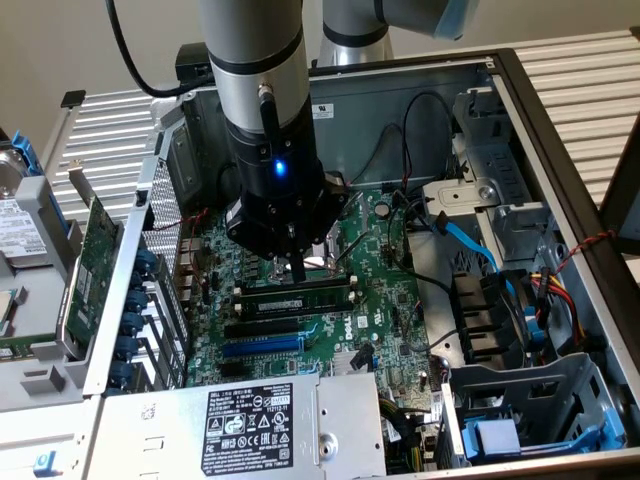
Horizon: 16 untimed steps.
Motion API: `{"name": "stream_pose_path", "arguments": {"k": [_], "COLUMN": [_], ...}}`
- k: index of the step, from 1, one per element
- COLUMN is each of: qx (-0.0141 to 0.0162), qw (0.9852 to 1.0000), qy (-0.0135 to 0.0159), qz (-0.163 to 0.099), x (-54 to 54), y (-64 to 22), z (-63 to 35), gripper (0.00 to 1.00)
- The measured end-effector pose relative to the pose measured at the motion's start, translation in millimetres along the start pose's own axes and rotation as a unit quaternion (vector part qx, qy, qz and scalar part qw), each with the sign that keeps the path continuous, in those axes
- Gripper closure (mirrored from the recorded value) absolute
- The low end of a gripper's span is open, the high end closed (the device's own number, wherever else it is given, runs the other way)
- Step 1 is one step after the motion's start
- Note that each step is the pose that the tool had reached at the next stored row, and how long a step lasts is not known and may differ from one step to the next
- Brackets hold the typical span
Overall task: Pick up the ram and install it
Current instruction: 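Press down the ram until it locks into place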
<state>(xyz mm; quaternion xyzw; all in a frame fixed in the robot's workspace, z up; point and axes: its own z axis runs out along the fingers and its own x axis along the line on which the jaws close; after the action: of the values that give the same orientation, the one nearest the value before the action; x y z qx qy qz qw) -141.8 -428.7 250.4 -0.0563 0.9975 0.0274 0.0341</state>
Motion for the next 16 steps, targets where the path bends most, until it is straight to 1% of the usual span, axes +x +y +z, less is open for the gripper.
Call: {"name": "stream_pose_path", "arguments": {"k": [2,3,4,6,7,8,9,11,12,16], "qx": [0.0001,0.0,-0.0006,-0.0021,-0.0029,-0.0034,-0.0035,-0.0038,-0.0038,-0.0038], "qw": [1.0,1.0,1.0,0.9998,0.9996,0.9995,0.9994,0.9993,0.9993,0.9993], "qy": [0.0002,0.0015,0.0069,0.0213,0.0279,0.0315,0.0338,0.036,0.0365,0.0368], "qz": [0.0,0.0,0.001,0.003,0.003,0.004,0.004,0.004,0.005,0.007], "x": [0.0,0.0,0.0,0.1,0.3,0.7,1.7,4.1,6.1,15.5], "y": [0.0,0.0,0.0,0.0,0.0,0.1,0.2,0.4,0.6,1.7], "z": [0.0,0.0,0.0,0.0,0.2,0.5,0.6,1.0,1.1,2.0], "gripper": [0.89,0.89,0.89,0.89,0.89,0.89,0.89,0.89,0.89,0.89]}}
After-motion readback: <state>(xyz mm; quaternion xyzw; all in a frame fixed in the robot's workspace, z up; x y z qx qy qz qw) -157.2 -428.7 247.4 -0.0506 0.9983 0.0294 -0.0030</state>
